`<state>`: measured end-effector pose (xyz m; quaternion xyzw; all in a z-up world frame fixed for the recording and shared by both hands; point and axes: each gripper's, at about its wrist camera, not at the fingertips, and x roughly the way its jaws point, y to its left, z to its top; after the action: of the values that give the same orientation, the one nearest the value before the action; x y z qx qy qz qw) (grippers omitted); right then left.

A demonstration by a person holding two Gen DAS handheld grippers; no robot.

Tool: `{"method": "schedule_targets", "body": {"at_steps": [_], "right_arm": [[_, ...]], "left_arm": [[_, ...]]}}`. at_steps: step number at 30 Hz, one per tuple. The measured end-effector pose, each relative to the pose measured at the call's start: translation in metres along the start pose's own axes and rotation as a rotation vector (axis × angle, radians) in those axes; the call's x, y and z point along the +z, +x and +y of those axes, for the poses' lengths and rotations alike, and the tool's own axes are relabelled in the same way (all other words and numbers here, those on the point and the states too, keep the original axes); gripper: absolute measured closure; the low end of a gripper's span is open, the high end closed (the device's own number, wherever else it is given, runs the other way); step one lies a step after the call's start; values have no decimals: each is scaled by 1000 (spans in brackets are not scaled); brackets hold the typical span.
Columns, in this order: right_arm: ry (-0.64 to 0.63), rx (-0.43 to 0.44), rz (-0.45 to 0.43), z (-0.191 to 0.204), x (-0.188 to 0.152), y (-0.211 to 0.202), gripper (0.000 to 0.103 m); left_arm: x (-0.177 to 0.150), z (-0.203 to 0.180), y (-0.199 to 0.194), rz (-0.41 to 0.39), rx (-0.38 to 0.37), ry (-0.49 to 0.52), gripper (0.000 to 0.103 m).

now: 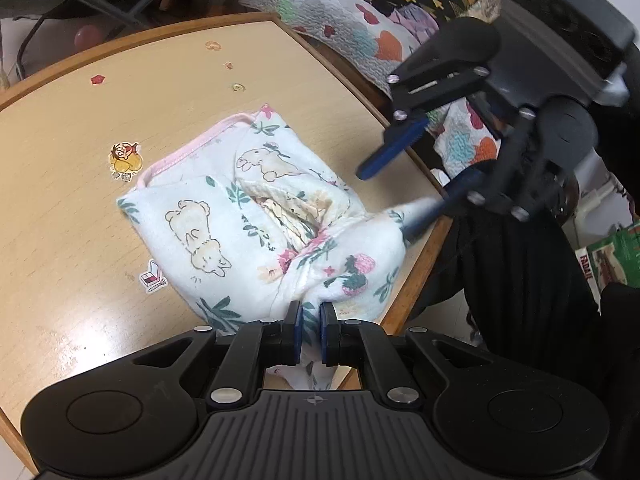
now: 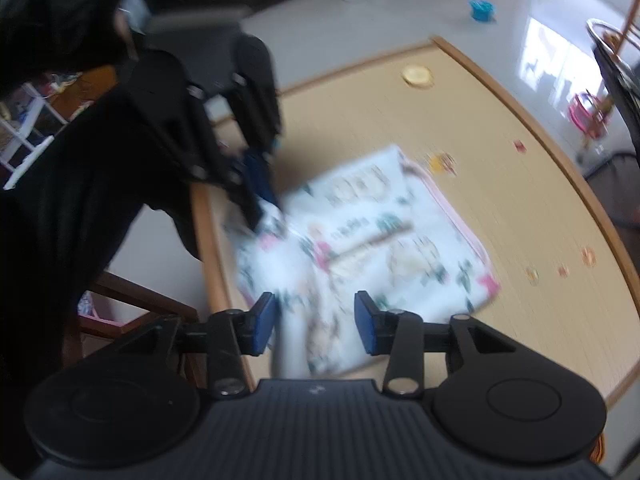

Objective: Fold clothes

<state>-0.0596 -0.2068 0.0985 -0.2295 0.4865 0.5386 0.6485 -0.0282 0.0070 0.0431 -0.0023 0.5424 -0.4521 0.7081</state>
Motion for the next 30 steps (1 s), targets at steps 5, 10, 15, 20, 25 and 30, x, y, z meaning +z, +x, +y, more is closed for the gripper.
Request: {"method": "schedule_targets", "body": {"at_steps": [5, 10, 15, 20, 25, 30], "right_arm": [[-157, -36, 45, 32, 20, 20, 52], [-245, -92, 135, 46, 24, 53, 52], [-192, -74, 153, 40, 24, 63, 74], [-166, -11, 148, 37, 25, 55, 85], [-102, 104, 165, 27, 26, 54, 86], [19, 198, 185, 1, 30, 66, 86]], "left_arm": [[1, 0, 1, -2, 2, 1, 94], [-1, 0, -3, -10, 4, 0, 94], [-4, -1, -7, -13, 7, 6, 92], [-9, -9, -15, -40, -11, 45, 90], [-14, -19, -21, -42, -28, 91, 84], [-16, -18, -24, -65, 49, 93, 84]]}}
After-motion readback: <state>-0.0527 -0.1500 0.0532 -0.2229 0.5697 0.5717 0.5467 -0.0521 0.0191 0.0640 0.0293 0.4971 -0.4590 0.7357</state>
